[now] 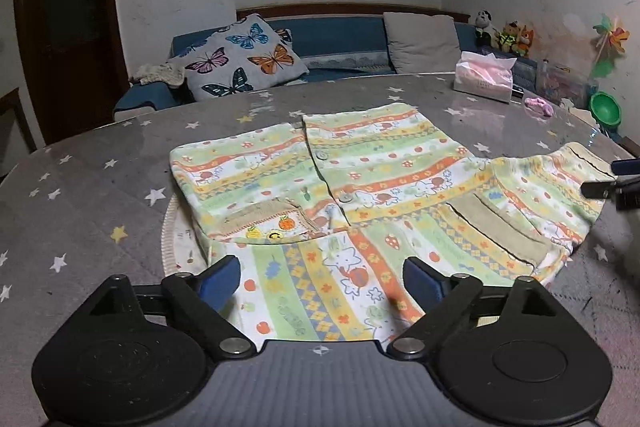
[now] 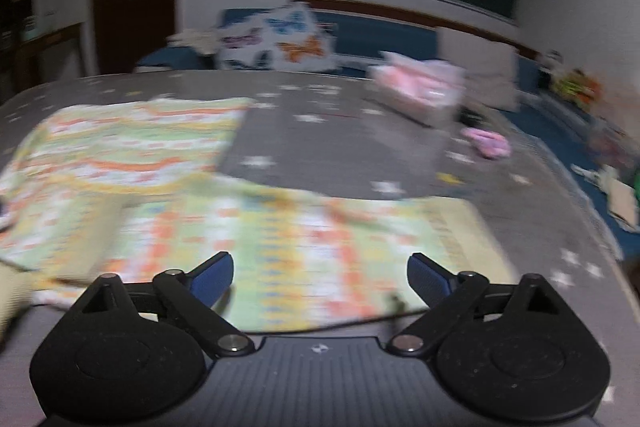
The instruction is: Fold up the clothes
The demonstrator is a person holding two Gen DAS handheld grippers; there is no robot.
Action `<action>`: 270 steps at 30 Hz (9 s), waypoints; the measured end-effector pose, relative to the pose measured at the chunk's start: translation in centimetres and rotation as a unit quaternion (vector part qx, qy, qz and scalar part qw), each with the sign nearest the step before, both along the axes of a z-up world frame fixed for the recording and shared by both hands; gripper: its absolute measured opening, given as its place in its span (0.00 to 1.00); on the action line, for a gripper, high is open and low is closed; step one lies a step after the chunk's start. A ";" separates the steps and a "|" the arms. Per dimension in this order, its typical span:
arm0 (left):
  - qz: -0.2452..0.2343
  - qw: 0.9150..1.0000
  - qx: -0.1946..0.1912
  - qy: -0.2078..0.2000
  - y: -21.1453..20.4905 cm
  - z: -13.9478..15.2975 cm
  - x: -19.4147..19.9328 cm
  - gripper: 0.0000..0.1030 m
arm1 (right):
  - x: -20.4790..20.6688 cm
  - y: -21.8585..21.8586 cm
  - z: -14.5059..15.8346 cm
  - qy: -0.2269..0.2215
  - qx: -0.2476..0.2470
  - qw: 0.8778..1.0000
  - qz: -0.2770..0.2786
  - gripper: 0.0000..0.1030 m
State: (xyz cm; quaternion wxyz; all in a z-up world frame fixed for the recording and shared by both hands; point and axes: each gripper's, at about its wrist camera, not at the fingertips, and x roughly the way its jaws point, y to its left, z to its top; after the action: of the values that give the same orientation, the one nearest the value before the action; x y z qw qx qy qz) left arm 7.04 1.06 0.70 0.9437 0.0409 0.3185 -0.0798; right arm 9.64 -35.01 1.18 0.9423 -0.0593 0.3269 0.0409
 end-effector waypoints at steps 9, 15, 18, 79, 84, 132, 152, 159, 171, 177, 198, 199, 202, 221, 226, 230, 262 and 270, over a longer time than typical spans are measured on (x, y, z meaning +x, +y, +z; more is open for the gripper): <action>0.008 1.000 0.001 0.000 0.3 0.3 -0.3 1.00 | 2.3 -7.9 -0.8 0.007 0.013 0.994 -0.107 0.67; 0.017 1.000 -0.004 0.005 0.7 0.3 -0.4 1.00 | 2.8 -9.3 -1.6 0.020 0.045 0.992 -0.114 0.55; 0.020 1.000 -0.005 0.008 0.9 0.2 -0.5 1.00 | 2.8 -9.4 -1.7 0.018 0.054 0.992 -0.115 0.44; 0.054 0.997 -0.044 -0.012 4.4 1.4 -2.0 1.00 | 0.7 10.3 2.3 0.085 0.094 0.975 0.181 0.28; 0.040 0.999 -0.024 -0.005 2.8 0.9 -0.6 1.00 | 0.7 8.9 0.6 0.105 0.093 0.976 0.168 0.28; -0.071 0.977 0.190 -0.064 -0.2 -0.4 -9.0 0.99 | -4.9 11.9 0.7 0.036 -0.002 0.961 0.275 0.46; -0.218 0.928 0.277 -0.120 -7.5 -3.9 -9.8 0.38 | -8.7 10.0 0.5 0.008 -0.009 0.950 0.312 0.52; -0.191 0.951 0.223 -0.101 -7.0 -2.7 -8.5 0.11 | -9.1 9.9 0.2 0.001 -0.013 0.944 0.329 0.52; -0.141 0.974 0.147 -0.099 -5.6 0.9 -7.0 0.09 | -8.3 12.5 0.2 -0.033 -0.041 0.926 0.374 0.54; -0.145 0.977 0.121 -0.097 -4.7 1.6 -6.5 0.09 | -7.5 14.5 0.1 -0.042 -0.067 0.921 0.381 0.51; -0.175 0.969 0.128 -0.118 -0.6 -0.4 -9.4 0.56 | -4.0 15.0 2.3 -0.002 0.026 0.952 0.304 0.09; -0.173 0.968 0.137 -0.116 -0.6 -0.7 -9.2 0.57 | -3.9 15.0 2.5 -0.001 0.029 0.953 0.303 0.09; -0.168 0.965 0.166 -0.110 -0.5 -1.6 -8.6 0.57 | -3.5 15.0 2.9 -0.001 0.038 0.953 0.300 0.09; -0.174 0.969 0.153 -0.092 0.9 2.3 -14.6 0.05 | -10.8 11.7 6.2 -0.028 0.060 0.941 0.332 0.07; -0.183 0.972 0.125 -0.081 1.2 5.5 -17.9 0.05 | -14.4 10.9 8.3 -0.035 0.051 0.933 0.353 0.06; -0.177 0.974 0.112 -0.084 1.7 7.0 -16.4 0.05 | -13.9 11.1 9.6 -0.043 0.045 0.932 0.356 0.06; -0.026 0.996 0.082 -0.007 4.5 0.8 4.1 0.28 | 6.5 15.8 2.9 0.031 0.068 0.965 0.252 0.22; -0.038 0.999 0.021 0.023 2.2 1.3 4.8 0.21 | 7.1 18.0 0.9 0.047 0.076 0.958 0.271 0.35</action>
State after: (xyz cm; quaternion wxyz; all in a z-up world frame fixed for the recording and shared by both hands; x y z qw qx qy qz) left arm 11.82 3.25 2.04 0.9314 0.0711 0.3396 -0.1098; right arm 16.70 -17.01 2.05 0.8809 -0.0716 0.3387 0.3226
